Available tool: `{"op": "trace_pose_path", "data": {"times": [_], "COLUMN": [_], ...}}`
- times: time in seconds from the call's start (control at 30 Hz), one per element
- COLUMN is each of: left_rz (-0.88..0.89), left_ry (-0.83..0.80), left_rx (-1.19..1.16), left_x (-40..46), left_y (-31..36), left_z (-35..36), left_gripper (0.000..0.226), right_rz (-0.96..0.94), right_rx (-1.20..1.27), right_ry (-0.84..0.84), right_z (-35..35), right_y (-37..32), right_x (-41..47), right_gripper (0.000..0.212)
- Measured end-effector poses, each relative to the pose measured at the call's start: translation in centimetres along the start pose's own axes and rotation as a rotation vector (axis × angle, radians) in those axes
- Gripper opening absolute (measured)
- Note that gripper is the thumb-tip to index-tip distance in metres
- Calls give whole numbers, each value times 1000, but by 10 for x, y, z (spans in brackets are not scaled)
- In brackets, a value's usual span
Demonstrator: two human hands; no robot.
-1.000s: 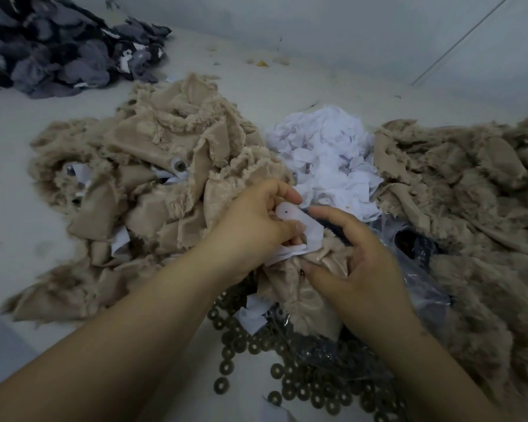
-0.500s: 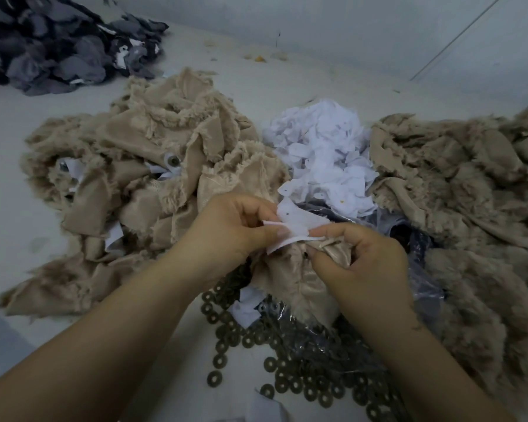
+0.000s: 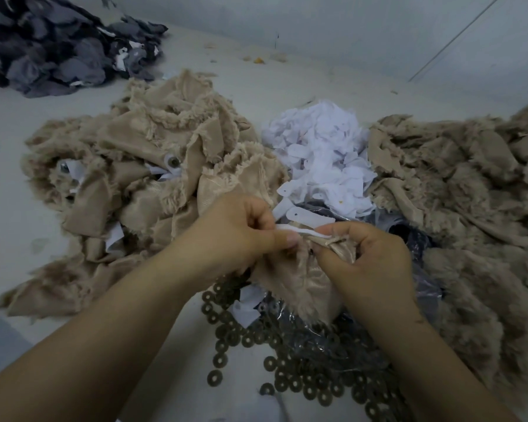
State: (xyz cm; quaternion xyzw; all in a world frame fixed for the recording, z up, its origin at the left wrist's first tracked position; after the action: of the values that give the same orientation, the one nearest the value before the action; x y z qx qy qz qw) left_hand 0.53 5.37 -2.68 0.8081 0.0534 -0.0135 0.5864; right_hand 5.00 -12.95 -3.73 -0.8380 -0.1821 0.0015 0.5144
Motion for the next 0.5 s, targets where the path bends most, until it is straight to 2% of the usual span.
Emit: {"op": "trace_pose_path", "data": {"times": [0.03,0.1,0.17,0.33,0.43,0.5], "left_rz": [31,113,207,215,220,229], "left_ry": [86,96,124,270,356,379], "left_rx": [34,159,217,66,-40,-79], "left_x": [3,4,4,6,7,7], "left_y": [0,0,4,9,12,13], "left_z": [1,4,7,2,4,10], "left_gripper": [29,33,24,11,13,12], "right_rz": [1,-6,-8,78,189,274], "right_rx": [5,11,13,112,201,268], "right_ry": [-3,-14,-22,-43,-49,-86], "right_z": [0,0,-1,-3,-5,-2], "right_y": [-1,-1,0,7,15,20], "right_x": [0,-1,-1,3,6,8], "right_gripper": [32,34,32,30,39,34]}}
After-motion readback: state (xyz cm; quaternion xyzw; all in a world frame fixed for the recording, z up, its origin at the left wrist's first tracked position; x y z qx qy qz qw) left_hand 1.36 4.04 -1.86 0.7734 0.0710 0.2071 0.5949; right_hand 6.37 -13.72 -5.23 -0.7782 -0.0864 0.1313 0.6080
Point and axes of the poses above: each hand's wrist, its own x-axis towards the middle knuckle, its own z-axis out of the palm, y = z × x, the point moved 2 cm from there along x, towards the middle knuckle, and after that the axes turned 4 degrees about -y, right-handed, at the moved point
